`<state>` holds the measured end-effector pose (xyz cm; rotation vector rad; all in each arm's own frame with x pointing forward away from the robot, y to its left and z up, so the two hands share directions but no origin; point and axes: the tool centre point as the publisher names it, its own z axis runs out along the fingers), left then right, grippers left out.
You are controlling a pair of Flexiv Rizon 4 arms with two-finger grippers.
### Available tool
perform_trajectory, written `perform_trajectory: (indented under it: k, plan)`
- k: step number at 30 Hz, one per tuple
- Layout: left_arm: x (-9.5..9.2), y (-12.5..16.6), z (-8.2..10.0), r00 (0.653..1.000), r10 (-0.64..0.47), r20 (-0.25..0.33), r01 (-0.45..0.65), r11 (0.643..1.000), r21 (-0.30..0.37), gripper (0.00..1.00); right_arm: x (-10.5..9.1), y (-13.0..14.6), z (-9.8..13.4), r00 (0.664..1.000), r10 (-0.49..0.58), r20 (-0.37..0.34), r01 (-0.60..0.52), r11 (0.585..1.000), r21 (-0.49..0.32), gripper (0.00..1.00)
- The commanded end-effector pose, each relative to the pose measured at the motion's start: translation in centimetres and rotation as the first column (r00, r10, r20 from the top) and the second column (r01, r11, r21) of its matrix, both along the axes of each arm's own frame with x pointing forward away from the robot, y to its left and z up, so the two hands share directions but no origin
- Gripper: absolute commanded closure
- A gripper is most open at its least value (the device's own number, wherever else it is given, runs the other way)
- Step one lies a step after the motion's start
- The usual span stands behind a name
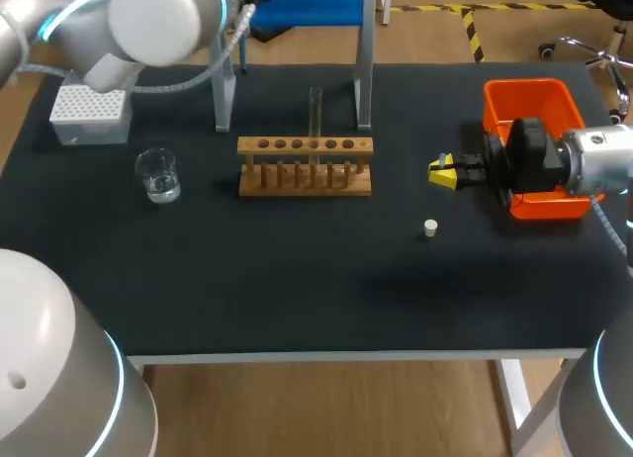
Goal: Invert the test tube, pick up the pipette, mount the tip to pipette, aspirate from beaker and dispense into the tube, eject the tip, return the pipette, and cap with the stopper.
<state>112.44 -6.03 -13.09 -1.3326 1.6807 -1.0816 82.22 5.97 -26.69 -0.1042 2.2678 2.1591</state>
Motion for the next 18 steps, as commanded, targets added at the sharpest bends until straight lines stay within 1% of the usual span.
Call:
perform_trajectory:
  k: [1, 2, 7, 8, 10, 11, 13, 18]
  plan:
    - [-2.2, 1.9, 1.5, 0.99, -0.139, -0.021, 0.138, 0.99, -0.032, 1.0, 0.1, -0.1, 0.0, 1.0, 0.004, 0.0, -0.004, 1.0, -0.001, 1.0]
    - [-2.6, 2.0, 1.8, 0.986, -0.164, -0.023, 0.164, 0.986, -0.024, 1.0, 0.1, -0.1, 0.0, 1.0, 0.004, 0.0, -0.004, 1.0, -0.001, 1.0]
    - [-4.8, 2.5, 3.2, 0.948, -0.317, -0.025, 0.315, 0.947, -0.056, 1.0, 0.1, -0.1, 0.0, 1.0, 0.004, 0.0, -0.004, 1.0, -0.001, 1.0]
    - [-5.2, 2.7, 3.5, 0.94, -0.34, -0.029, 0.338, 0.94, -0.052, 1.0, 0.1, -0.1, 0.0, 1.0, 0.004, 0.0, -0.004, 1.0, -0.001, 1.0]
    - [-6.0, 2.9, 3.9, 0.915, -0.401, -0.04, 0.398, 0.915, -0.057, 1.0, 0.1, -0.1, 0.0, 1.0, 0.004, 0.0, -0.004, 1.0, -0.001, 1.0]
    - [-6.4, 2.9, 4.1, 0.908, -0.417, -0.043, 0.415, 0.909, -0.045, 1.0, 0.1, -0.1, 0.0, 1.0, 0.004, 0.0, -0.004, 1.0, -0.001, 1.0]
    - [-7.1, 3.2, 4.4, 0.889, -0.453, -0.068, 0.45, 0.891, -0.059, 1.0, 0.1, -0.1, 0.0, 1.0, 0.004, 0.0, -0.004, 1.0, -0.001, 1.0]
    - [-7.1, 3.2, 4.4, 0.889, -0.453, -0.068, 0.45, 0.891, -0.059, 1.0, 0.1, -0.1, 0.0, 1.0, 0.004, 0.0, -0.004, 1.0, -0.001, 1.0]
